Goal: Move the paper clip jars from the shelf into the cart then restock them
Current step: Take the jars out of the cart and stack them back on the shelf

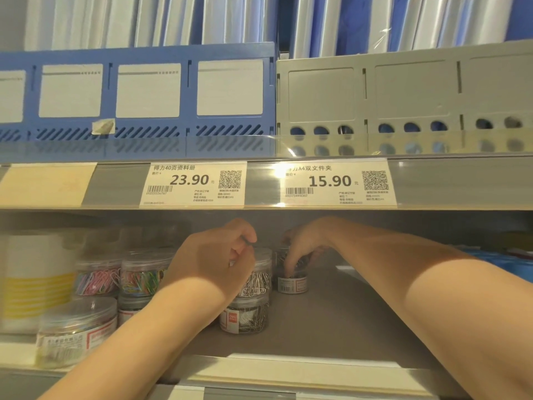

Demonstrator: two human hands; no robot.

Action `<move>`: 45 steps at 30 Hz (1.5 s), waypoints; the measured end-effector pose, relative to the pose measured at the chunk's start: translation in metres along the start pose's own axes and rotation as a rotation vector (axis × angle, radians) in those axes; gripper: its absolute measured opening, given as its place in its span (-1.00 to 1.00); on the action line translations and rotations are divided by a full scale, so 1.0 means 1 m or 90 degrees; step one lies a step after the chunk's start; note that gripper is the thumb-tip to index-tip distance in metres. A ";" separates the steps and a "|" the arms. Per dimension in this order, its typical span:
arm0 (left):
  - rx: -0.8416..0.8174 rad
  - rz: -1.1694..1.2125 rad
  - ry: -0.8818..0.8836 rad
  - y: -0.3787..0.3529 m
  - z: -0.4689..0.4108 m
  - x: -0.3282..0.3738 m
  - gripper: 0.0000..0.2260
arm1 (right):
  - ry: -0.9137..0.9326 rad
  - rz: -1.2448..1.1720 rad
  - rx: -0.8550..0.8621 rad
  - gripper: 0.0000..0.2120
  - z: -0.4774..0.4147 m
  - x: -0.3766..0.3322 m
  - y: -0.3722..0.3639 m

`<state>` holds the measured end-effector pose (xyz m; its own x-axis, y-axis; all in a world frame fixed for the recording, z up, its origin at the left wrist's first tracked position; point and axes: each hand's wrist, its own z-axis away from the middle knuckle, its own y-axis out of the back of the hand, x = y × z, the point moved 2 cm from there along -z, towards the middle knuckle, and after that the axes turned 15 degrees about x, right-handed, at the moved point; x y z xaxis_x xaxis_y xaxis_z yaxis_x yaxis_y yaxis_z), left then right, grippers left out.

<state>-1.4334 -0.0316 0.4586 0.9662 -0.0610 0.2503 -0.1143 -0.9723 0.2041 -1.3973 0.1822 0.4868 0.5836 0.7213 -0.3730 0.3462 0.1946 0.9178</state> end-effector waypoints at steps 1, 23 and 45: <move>0.000 0.003 0.002 0.000 0.000 0.000 -0.76 | -0.001 0.000 -0.001 -0.43 0.001 0.000 0.000; -0.010 -0.003 0.013 0.002 0.000 0.002 -0.77 | 0.007 -0.021 0.003 -0.31 0.000 0.003 -0.001; -0.035 -0.050 0.042 0.004 0.000 0.003 -0.87 | 0.039 0.084 0.092 -0.06 0.024 0.002 0.011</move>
<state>-1.4307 -0.0351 0.4605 0.9557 0.0313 0.2928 -0.0533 -0.9596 0.2764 -1.3741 0.1699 0.4932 0.5863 0.7746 -0.2371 0.3733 0.0015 0.9277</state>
